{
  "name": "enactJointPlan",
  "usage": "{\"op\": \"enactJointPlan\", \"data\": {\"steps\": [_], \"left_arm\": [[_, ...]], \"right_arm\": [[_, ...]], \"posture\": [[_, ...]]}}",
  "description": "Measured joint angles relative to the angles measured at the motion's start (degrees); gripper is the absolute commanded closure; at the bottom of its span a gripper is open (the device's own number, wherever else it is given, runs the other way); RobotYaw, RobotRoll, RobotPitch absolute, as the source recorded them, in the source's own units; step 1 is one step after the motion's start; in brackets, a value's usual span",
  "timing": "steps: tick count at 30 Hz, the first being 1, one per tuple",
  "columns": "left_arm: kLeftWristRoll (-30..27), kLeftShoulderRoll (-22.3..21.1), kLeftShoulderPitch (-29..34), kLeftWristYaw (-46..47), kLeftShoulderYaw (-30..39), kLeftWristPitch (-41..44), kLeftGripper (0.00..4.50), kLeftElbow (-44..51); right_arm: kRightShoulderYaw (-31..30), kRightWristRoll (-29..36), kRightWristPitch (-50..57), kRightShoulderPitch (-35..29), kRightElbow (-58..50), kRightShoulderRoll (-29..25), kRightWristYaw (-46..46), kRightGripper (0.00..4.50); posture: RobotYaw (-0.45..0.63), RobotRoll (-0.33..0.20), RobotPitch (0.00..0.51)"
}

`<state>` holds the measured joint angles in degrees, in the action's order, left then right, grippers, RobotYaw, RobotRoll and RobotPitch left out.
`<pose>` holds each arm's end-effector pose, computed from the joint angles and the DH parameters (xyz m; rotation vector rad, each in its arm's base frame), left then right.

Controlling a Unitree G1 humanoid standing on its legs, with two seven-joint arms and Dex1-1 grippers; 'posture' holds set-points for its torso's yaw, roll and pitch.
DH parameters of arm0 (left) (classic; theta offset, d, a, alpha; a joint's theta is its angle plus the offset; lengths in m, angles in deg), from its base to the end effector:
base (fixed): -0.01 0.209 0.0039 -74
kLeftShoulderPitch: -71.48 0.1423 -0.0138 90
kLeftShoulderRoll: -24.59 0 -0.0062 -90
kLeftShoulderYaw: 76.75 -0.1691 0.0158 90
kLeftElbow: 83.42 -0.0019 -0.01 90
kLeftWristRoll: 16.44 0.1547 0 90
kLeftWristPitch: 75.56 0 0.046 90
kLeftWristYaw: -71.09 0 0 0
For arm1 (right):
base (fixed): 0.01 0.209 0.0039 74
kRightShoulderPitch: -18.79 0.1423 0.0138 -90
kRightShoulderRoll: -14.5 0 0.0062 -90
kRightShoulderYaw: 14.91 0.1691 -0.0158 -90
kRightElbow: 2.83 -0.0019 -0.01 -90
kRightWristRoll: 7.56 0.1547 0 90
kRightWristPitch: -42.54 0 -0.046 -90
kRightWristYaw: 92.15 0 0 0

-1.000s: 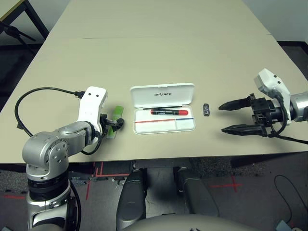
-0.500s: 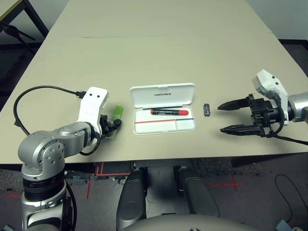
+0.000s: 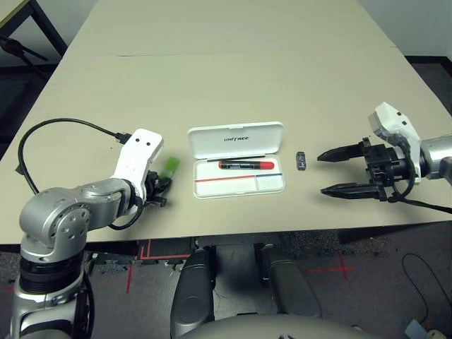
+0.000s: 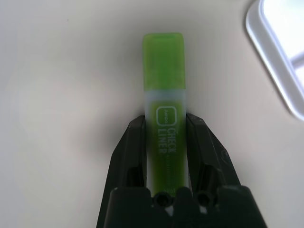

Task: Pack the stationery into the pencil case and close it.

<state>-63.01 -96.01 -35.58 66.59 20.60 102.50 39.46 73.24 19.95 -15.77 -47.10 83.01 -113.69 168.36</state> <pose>0.2033 0.2095 0.2042 0.3012 0.7584 -0.3219 0.2645 -0.2582 0.2147 -0.3320 0.4003 1.3363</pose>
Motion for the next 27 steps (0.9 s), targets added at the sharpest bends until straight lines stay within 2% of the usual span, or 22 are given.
{"op": "enactJointPlan", "data": {"steps": [3,6,11,15,20,22,27], "left_arm": [[0.5,-10.0,2.2,-11.8,-1.6,-8.1,3.42,0.1],[2.5,-16.8,5.0,-21.3,-1.9,-16.2,3.42,0.0],[5.6,-23.2,9.1,-37.4,-1.9,-29.8,3.42,0.0],[7.5,-24.1,9.3,-45.6,-2.5,-37.2,3.42,0.2],[12.3,-23.8,4.3,-51.4,-8.8,-43.4,3.42,0.2],[15.8,-22.1,0.3,-52.5,-12.9,-45.5,3.42,0.0],[21.7,-18.7,-4.8,-55.0,-20.3,-48.0,3.42,-1.4]], "right_arm": [[-0.2,-0.2,-0.1,0.3,0.0,0.3,0.1,0.0],[-0.3,-0.5,-0.2,0.6,0.1,0.6,0.2,0.0],[-0.5,-0.6,-0.2,1.0,0.1,0.6,0.5,0.0],[-0.8,-0.6,-0.2,1.7,0.2,0.6,0.7,0.0],[-1.5,-0.7,-0.2,2.2,1.1,0.6,0.9,0.0],[-1.6,-0.7,-0.2,2.4,1.3,0.7,0.9,0.0],[-1.6,-0.7,-0.2,2.4,1.3,0.7,0.9,0.0]], "posture": [[-0.02,0.0,0.214],[-0.01,0.0,0.212],[-0.01,0.0,0.21],[-0.01,0.0,0.207],[-0.01,0.0,0.205],[-0.02,0.0,0.202],[-0.03,0.0,0.195]]}}
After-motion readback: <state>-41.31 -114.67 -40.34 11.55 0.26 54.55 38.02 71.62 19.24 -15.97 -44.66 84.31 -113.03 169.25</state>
